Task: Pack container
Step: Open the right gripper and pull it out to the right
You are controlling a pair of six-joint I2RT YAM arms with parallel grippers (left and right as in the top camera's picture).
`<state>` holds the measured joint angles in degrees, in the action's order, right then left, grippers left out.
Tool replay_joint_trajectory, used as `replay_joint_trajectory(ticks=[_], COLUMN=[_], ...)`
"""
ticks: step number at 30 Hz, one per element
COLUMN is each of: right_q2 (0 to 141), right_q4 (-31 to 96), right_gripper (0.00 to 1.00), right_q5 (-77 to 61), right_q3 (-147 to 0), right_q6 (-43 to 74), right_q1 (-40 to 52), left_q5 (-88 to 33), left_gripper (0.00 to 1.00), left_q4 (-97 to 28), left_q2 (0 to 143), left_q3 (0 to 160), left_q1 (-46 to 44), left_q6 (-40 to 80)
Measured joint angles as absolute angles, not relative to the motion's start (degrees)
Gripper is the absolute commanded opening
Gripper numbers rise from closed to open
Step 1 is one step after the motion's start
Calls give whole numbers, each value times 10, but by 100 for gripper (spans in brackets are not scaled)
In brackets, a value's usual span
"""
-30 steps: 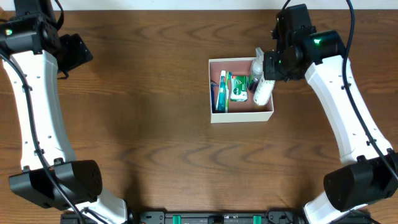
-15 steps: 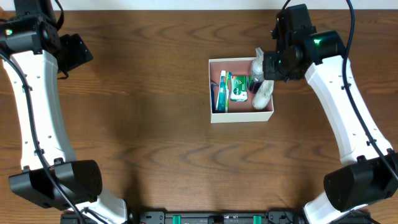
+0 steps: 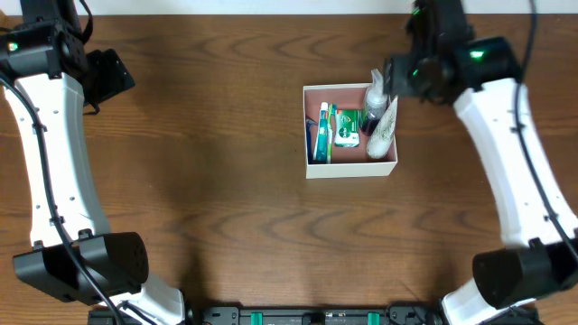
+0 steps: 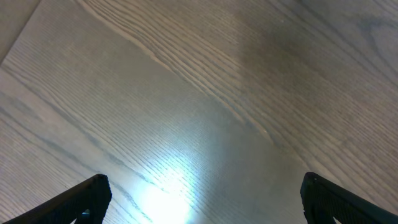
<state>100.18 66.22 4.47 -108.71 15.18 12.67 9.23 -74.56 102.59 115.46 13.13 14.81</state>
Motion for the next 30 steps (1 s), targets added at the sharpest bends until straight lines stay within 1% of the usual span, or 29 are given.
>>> replay_joint_trajectory(ticks=[3,6,13,16,21,30], right_q2=[977,940,851,836,827,827], right_q4=[690,737,832,876,965,971], right_gripper=[94,99,99,99,99,99], right_q5=[74,114,179,187,191,170], right_q3=[-1153,-1199,-1221,-1221,-1221,-1221], right_q6=[151,151,149,149,159,170], right_q1=[94,50,-73,-102,-122,-122], left_q5=[92,92,93,92,92,92], left_gripper=[98,98,98,98,98,98], left_q4=[-746,-746,-746,-746,-746,-746], left_q2=[1026,1026,1026,1026,1026,1026], left_q3=[1155,1155,1155,1155,1155,1155], left_q1=[131,131,131,131,131,131], left_q6=[148,148,148,148,148,148])
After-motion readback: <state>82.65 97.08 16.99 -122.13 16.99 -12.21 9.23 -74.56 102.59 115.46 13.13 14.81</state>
